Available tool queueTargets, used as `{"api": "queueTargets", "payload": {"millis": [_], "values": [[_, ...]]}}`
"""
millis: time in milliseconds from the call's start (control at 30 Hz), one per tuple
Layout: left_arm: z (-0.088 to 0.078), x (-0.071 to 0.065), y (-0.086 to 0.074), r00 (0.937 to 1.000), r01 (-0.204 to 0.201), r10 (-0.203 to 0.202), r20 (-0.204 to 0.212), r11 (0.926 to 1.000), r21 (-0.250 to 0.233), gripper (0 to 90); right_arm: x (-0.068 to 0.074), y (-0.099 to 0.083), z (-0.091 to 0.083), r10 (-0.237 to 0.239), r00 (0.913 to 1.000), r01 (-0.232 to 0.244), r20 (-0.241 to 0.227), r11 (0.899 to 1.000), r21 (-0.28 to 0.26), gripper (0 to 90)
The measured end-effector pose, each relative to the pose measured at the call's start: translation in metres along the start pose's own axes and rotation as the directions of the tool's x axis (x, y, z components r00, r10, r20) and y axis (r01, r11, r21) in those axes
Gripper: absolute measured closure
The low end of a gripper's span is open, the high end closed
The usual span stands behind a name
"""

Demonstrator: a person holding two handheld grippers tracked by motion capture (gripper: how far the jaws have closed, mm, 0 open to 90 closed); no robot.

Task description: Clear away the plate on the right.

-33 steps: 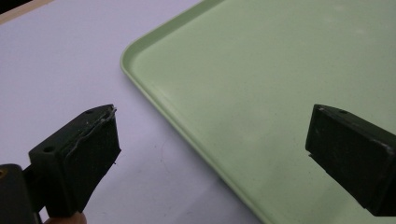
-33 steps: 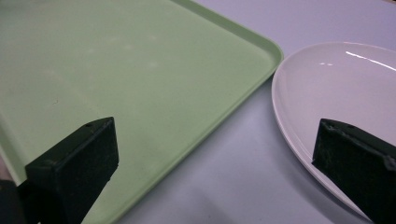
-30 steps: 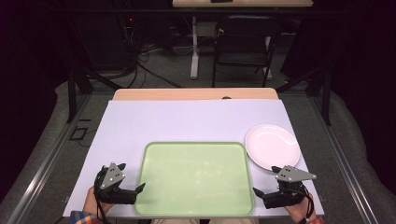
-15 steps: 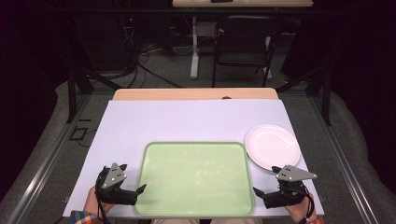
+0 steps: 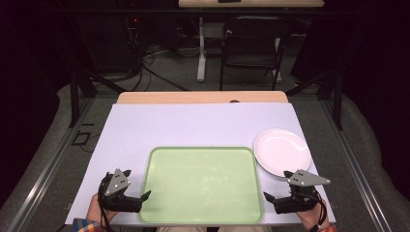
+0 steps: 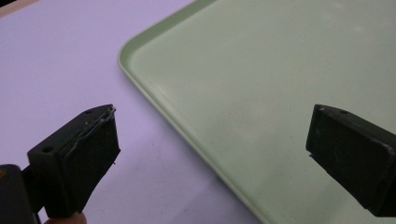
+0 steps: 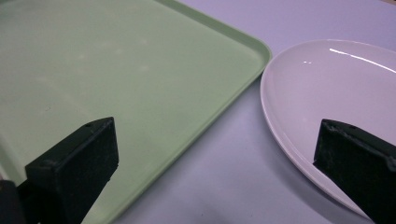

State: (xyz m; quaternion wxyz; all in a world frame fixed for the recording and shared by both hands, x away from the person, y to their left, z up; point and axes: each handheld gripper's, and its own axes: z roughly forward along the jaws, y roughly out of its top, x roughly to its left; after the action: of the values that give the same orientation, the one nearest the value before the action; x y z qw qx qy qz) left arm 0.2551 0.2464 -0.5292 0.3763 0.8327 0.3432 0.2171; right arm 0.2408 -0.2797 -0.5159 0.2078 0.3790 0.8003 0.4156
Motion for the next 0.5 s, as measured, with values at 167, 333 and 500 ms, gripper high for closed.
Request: {"api": "queueTargets", "payload": {"millis": [167, 333, 500], "values": [[0.0, 0.0, 0.0, 1.0, 0.0, 0.0, -0.003, 1.0, 0.001, 2.5, 0.0, 0.003, -0.001, -0.009, 0.9998, 0.009, 0.019, 1.0, -0.007, 0.0], [0.0, 0.0, 0.0, 1.0, -0.001, 0.001, -0.007, 1.0, 0.005, 2.8, -0.005, 0.004, 0.0, 0.017, 0.9992, -0.017, 0.036, 1.0, -0.009, 0.0], [0.0, 0.0, 0.0, 1.0, 0.002, -0.002, -0.01, 1.0, 0.006, 2.9, -0.012, 0.006, 0.002, 0.055, 0.9974, -0.054, 0.047, 0.998, -0.021, 0.0]]}}
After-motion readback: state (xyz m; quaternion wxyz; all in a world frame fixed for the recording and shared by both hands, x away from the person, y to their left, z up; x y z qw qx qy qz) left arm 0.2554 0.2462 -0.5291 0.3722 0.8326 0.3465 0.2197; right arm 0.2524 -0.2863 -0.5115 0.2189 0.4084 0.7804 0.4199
